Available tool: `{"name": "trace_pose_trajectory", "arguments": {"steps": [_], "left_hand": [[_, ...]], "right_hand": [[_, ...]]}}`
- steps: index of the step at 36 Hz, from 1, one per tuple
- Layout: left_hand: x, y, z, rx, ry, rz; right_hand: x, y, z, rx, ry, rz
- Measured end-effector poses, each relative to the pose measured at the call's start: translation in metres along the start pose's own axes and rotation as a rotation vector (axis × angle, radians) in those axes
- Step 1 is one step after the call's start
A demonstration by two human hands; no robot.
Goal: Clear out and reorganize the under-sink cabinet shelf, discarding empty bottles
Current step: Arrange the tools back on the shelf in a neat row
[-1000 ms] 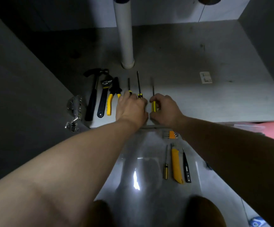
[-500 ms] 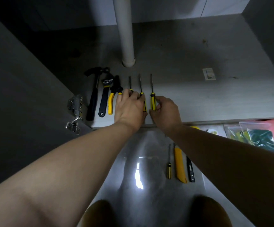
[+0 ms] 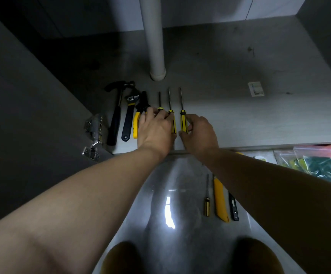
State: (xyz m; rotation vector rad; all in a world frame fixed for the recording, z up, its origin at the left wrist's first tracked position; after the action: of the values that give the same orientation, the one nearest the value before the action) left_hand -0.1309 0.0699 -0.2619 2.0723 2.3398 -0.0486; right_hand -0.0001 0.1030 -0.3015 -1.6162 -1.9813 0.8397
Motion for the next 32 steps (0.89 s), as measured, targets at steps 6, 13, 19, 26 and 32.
{"name": "trace_pose_trajectory", "arguments": {"steps": [6, 13, 19, 26, 32], "left_hand": [[-0.01, -0.005, 0.004, -0.093, 0.061, -0.017], [-0.041, -0.001, 0.003, -0.188, 0.161, -0.022], [-0.077, 0.028, 0.004, -0.266, 0.117, 0.102], [-0.124, 0.066, 0.05, -0.49, -0.439, 0.241], [-0.153, 0.086, 0.095, -0.417, -0.709, 0.298]], "right_hand": [[-0.002, 0.0, 0.0, -0.004, -0.011, 0.004], [-0.012, 0.009, -0.011, 0.07, -0.069, -0.016], [-0.035, 0.024, -0.059, -0.13, -0.345, -0.17], [-0.085, 0.064, -0.088, -0.468, -0.723, -0.139], [-0.137, 0.108, -0.054, -0.399, -0.854, 0.021]]}}
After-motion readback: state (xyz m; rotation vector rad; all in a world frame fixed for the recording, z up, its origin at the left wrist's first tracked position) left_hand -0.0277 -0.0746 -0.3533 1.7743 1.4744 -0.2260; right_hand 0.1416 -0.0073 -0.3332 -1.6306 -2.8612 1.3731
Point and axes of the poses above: each hand's wrist, its own x-axis towards the middle knuckle, its own z-axis out of the palm, y = z × x, the point moved 3 cm from there along x, towards the middle knuckle, and after that the axes turned 3 degrees about -z, right-handed, at the moved point
